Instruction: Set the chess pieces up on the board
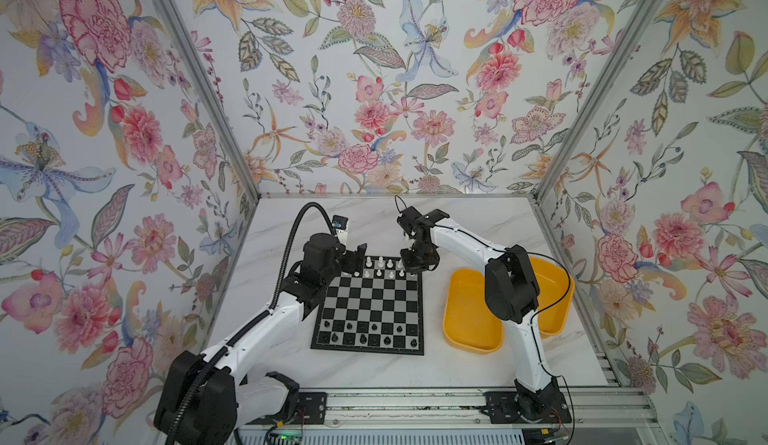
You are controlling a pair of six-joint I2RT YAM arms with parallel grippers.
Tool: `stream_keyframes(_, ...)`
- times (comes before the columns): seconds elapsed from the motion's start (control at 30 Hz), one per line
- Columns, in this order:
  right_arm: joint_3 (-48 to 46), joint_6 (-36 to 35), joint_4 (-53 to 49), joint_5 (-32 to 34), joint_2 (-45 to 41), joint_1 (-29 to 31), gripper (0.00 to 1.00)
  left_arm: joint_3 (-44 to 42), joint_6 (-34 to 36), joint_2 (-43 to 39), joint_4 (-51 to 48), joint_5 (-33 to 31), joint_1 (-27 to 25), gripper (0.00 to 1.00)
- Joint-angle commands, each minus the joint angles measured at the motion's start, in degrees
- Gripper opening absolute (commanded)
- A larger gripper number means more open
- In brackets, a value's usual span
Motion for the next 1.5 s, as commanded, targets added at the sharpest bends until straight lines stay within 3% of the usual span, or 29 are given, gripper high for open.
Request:
stream_keyframes(0.0,1.7,-0.9,-1.3,0.0,1.5,0.0,0.09,0.8,1.3,-0.7,-1.7,0.0,0.9,0.86)
stream_keyframes(0.33,1.0,-1.3,-1.1,0.2,2.6,0.0,0.11,2.1,2.1,0.3,-2.3,1.1,1.8,0.86)
stream_keyframes(0.53,0.8,-1.4,-1.1,0.4,2.3,0.0,0.24,2.7,2.0,1.2,-1.9,1.2,2.0,0.86)
stream_keyframes(0.8,1.9,-1.0,-1.2,-0.2,-1.1,-0.9,0.32,3.2,1.9,1.7,-1.5,0.7,2.1,0.86)
stream_keyframes(1.0,5.2,-0.3,-1.2,-0.3,-7.0,-2.5,0.55,6.1,3.7,2.3,-1.6,0.7,3.1,0.89)
stream_keyframes(1.07,6.5,-0.3,-1.2,-0.4,-8.7,-3.3,0.78,7.2,4.2,2.4,-1.3,0.7,4.1,0.91)
stream_keyframes(1.1,7.1,-0.1,-1.2,-0.1,-9.7,-3.7,0.99,7.6,4.5,2.5,-1.2,0.9,4.9,0.92)
stream_keyframes(1.2,7.2,-0.5,-1.2,2.4,-12.9,-4.6,0.99,8.2,5.0,2.6,-0.1,0.7,6.6,1.00)
stream_keyframes(1.47,-2.5,-3.9,1.1,13.2,-24.1,-7.4,0.99,6.0,4.5,-0.5,3.2,-6.3,11.8,0.99)
